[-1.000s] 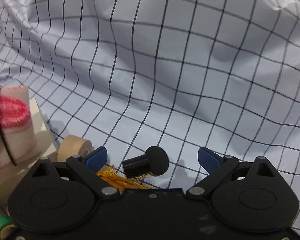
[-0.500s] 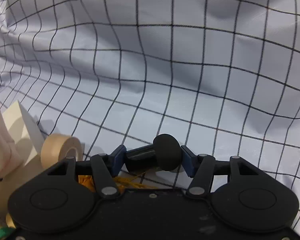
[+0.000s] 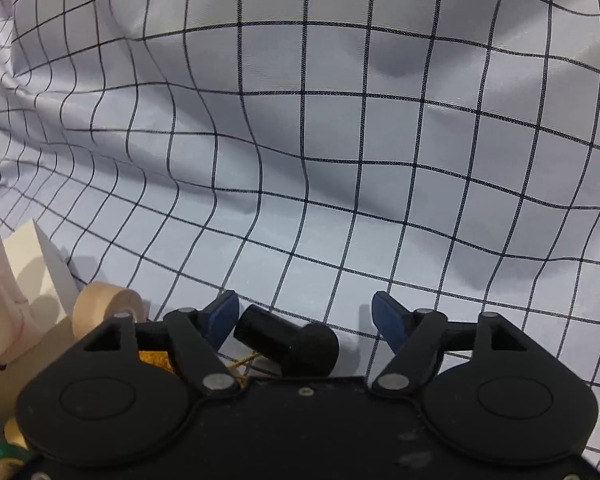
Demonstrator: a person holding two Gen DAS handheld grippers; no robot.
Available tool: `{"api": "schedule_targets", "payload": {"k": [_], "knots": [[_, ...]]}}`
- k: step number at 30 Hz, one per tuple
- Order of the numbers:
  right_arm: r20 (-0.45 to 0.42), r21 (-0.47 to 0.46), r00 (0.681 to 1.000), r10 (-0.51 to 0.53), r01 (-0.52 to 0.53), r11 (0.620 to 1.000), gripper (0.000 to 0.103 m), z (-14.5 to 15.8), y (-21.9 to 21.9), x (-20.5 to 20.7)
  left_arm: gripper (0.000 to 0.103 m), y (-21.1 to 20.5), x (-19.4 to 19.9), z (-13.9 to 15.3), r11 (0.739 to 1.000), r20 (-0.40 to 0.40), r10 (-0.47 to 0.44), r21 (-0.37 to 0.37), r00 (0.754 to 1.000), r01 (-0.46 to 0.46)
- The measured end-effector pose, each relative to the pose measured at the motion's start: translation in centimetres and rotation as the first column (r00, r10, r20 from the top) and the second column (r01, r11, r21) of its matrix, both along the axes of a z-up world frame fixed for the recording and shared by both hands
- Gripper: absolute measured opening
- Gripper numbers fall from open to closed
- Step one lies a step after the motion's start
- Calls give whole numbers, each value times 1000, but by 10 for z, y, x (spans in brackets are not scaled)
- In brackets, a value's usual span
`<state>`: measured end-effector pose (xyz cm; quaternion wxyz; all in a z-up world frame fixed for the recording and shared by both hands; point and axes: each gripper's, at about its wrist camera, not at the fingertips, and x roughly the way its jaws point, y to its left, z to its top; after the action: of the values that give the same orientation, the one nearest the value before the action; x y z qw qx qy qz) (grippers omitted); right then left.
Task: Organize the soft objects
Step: 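Lift the cloth with the left gripper while the right gripper grasps the black cylinder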
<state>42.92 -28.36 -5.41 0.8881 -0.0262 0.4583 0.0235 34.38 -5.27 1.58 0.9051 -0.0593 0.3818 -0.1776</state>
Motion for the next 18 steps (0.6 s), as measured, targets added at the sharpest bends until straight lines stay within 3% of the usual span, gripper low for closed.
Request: {"api": "schedule_targets", "payload": {"k": [8, 18], "knots": [[-86, 3, 993, -78, 79, 997, 76, -15, 7, -1, 47, 0, -1, -1, 1000, -2, -5, 1, 1000, 5], [-66, 78, 988, -139, 144, 986, 82, -4, -6, -12, 48, 3, 1, -2, 1000, -3, -1, -9, 1000, 1]]}}
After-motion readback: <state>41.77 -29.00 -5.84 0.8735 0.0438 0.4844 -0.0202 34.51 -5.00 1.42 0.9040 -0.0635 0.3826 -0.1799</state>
